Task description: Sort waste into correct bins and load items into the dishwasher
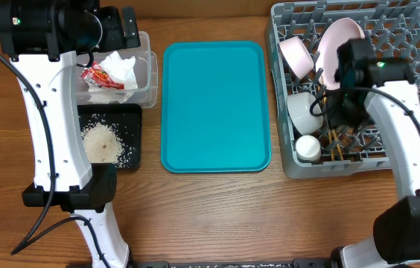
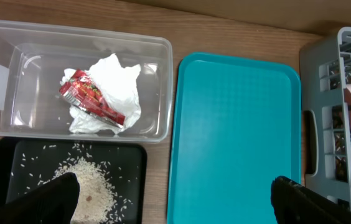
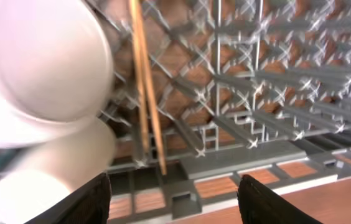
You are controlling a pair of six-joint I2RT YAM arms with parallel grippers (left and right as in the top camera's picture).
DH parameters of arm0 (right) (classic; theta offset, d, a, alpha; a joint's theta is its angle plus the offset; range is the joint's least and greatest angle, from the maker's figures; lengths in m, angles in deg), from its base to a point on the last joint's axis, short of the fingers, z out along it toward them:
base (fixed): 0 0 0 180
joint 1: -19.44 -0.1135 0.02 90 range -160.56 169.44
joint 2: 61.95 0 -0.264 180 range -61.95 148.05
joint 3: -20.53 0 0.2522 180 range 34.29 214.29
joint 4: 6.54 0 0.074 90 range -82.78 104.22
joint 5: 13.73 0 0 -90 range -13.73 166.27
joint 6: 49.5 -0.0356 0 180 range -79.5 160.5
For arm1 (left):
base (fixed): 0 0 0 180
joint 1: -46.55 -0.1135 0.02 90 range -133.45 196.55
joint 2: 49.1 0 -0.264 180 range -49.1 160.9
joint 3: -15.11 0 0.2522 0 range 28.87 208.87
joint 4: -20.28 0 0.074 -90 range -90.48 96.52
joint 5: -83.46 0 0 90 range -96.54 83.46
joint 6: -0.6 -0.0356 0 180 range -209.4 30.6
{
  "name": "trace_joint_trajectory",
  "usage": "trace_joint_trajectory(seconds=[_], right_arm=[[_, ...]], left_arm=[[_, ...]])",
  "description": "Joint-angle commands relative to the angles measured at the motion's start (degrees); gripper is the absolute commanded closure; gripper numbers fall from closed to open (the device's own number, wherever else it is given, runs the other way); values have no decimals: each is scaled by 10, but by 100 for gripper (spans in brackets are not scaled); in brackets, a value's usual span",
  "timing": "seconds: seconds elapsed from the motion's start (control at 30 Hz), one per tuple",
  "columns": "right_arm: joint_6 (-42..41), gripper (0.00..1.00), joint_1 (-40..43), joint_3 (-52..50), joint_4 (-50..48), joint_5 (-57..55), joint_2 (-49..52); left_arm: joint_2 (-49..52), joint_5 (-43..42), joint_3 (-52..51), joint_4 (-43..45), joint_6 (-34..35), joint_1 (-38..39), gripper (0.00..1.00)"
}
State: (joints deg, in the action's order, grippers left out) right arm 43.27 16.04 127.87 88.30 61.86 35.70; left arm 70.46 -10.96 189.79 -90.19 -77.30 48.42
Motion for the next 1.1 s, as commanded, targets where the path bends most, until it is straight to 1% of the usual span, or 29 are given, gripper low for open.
trace_joint_trajectory(seconds=[0.0, 0.03, 0.07, 0.1, 0.2, 0.27, 0.4, 0.47, 0.57, 0.77, 0.93, 1.07], right_arm=[[-10, 28, -7, 102, 17, 81, -38], [-11, 25, -10, 130, 27, 100, -43], [-11, 14, -12, 159, 37, 119, -47], [-11, 0, -14, 188, 48, 138, -51], [-11, 0, -18, 272, 81, 201, -62], [-15, 0, -18, 315, 98, 264, -70], [-15, 0, -18, 345, 101, 387, -85], [-15, 0, -18, 345, 110, 422, -90], [-9, 0, -17, 345, 162, 404, -90], [-13, 0, -13, 334, 155, 372, -124], [-44, 0, -7, 326, 99, 323, -164], [-45, 0, -7, 245, 2, 276, -232]], left_arm=[[-12, 4, 8, -1, 6, 2, 0], [-12, 4, 8, -1, 6, 2, 0], [-12, 4, 8, -1, 6, 2, 0], [-12, 4, 8, -1, 6, 2, 0], [-12, 4, 8, -1, 6, 2, 0], [-12, 4, 8, -1, 6, 2, 0], [-12, 4, 8, -1, 6, 2, 0], [-12, 4, 8, -1, 6, 2, 0], [-12, 4, 8, -1, 6, 2, 0], [-12, 4, 8, -1, 6, 2, 0], [-12, 4, 8, -1, 6, 2, 0], [-12, 4, 8, -1, 6, 2, 0]])
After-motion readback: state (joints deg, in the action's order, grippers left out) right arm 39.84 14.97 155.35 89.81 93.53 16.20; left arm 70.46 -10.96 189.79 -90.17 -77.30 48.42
